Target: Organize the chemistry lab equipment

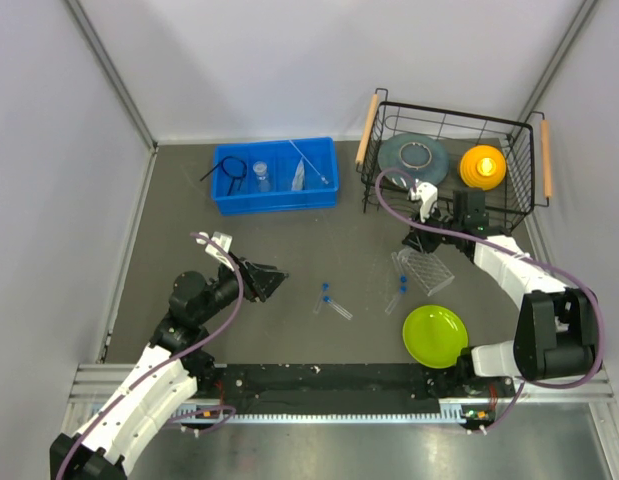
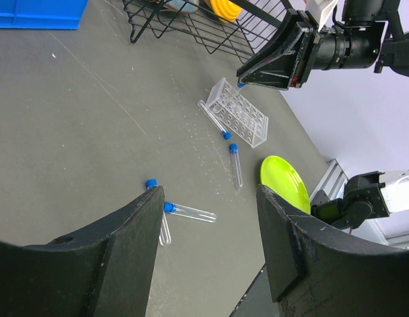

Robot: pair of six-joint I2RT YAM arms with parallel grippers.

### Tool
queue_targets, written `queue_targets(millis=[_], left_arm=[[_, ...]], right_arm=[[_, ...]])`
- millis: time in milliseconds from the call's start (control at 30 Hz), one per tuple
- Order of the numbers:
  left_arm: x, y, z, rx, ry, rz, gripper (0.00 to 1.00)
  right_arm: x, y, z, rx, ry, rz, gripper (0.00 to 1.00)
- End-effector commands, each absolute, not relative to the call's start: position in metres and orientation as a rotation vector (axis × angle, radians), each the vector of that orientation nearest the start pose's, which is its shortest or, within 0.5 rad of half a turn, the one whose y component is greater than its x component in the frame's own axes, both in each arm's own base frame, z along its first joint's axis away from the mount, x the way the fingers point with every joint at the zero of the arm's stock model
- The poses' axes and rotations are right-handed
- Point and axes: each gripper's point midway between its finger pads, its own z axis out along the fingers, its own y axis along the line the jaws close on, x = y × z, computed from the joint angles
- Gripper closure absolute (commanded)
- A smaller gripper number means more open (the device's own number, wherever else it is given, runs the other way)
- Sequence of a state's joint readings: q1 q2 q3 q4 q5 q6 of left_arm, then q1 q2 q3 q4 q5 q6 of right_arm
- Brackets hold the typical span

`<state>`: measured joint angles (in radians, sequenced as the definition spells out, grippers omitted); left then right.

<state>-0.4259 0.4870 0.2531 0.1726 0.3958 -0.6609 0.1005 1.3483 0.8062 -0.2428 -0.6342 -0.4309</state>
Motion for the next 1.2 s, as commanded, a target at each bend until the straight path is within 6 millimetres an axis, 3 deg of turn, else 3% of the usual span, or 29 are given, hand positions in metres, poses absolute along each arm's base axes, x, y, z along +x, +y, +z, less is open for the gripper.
queue_targets(millis=[0,167,367,500,667,733,767,800,833,867,1000,1033,1100,1133,1167], left_arm=[[0.201,-0.193,0.202,0.129,1.715,-1.155,0.36],[0.203,-0.191,0.199,0.091,1.737,-1.149,0.32],[0.207,-0.188,0.192,-0.002,1.785,-1.150,0.07],[0.209,-0.192,0.185,-0.012,1.831,-1.166,0.01],[0.205,-0.207,0.180,0.083,1.923,-1.217,0.01],[0.202,-0.215,0.167,0.132,2.013,-1.245,0.01],[0.200,-0.220,0.171,0.169,2.023,-1.274,0.02],[0.201,-0.224,0.159,0.170,2.096,-1.288,0.11],[0.199,-0.228,0.160,0.181,2.154,-1.299,0.15],[0.198,-0.232,0.144,0.175,2.265,-1.286,0.18],[0.192,-0.240,0.116,0.294,2.528,-1.026,0.21],[0.190,-0.254,0.126,0.385,2.523,-0.993,0.23],[0.187,-0.249,0.102,0.403,2.660,-0.807,0.26],[0.189,-0.259,0.109,0.454,2.653,-0.781,0.33],[0.183,-0.253,0.093,0.457,2.748,-0.684,0.36]], right_arm=[[0.330,0.125,0.132,-0.901,1.972,0.567,0.77],[0.329,0.127,0.137,-0.909,1.953,0.567,0.73],[0.327,0.126,0.149,-0.911,1.918,0.546,0.63],[0.327,0.124,0.157,-0.915,1.893,0.521,0.53],[0.326,0.119,0.172,-0.903,1.852,0.496,0.41],[0.324,0.116,0.180,-0.895,1.826,0.501,0.38],[0.324,0.114,0.182,-0.889,1.820,0.502,0.35],[0.324,0.113,0.185,-0.881,1.812,0.506,0.34],[0.321,0.114,0.191,-0.883,1.785,0.522,0.33],[0.321,0.111,0.193,-0.875,1.778,0.523,0.33],[0.318,0.105,0.203,-0.840,1.750,0.552,0.32],[0.316,0.106,0.205,-0.842,1.743,0.568,0.32],[0.314,0.107,0.209,-0.846,1.732,0.579,0.30],[0.311,0.110,0.209,-0.854,1.725,0.598,0.29],[0.308,0.111,0.210,-0.850,1.730,0.614,0.28]])
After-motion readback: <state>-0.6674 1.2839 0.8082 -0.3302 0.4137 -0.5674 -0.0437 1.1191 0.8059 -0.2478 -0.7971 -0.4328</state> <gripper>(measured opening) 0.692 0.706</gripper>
